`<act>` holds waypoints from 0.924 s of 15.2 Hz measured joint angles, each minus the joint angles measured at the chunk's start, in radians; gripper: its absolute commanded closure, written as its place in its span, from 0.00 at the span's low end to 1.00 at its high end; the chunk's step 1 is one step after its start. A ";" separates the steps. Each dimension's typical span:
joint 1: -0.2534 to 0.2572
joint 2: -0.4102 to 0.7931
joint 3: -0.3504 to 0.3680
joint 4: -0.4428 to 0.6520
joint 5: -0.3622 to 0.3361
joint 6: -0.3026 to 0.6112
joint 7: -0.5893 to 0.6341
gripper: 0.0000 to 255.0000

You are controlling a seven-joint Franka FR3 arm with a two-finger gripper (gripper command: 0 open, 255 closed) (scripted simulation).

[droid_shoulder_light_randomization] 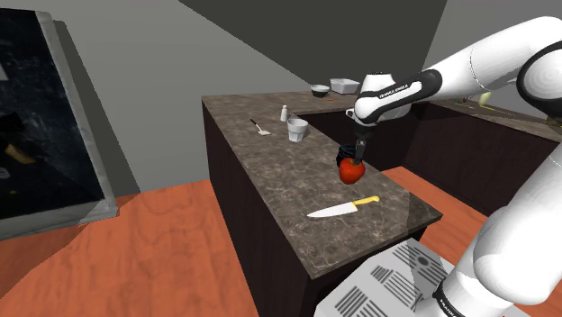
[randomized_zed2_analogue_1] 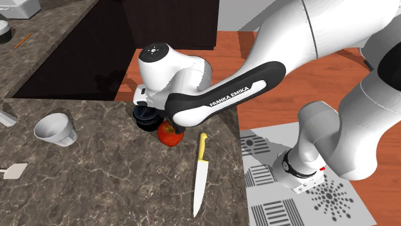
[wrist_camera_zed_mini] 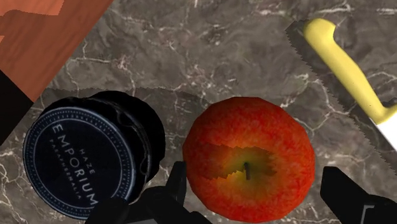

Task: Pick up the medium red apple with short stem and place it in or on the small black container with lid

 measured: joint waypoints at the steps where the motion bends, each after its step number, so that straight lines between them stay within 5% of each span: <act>1: 0.000 0.001 0.000 -0.001 0.000 0.002 0.000 0.00; 5: 0.000 0.001 0.000 -0.002 0.000 0.004 -0.001 0.00; 6: 0.000 0.001 0.000 -0.002 0.000 0.004 -0.001 1.00; 14: 0.000 0.001 0.000 -0.002 0.000 0.004 -0.001 1.00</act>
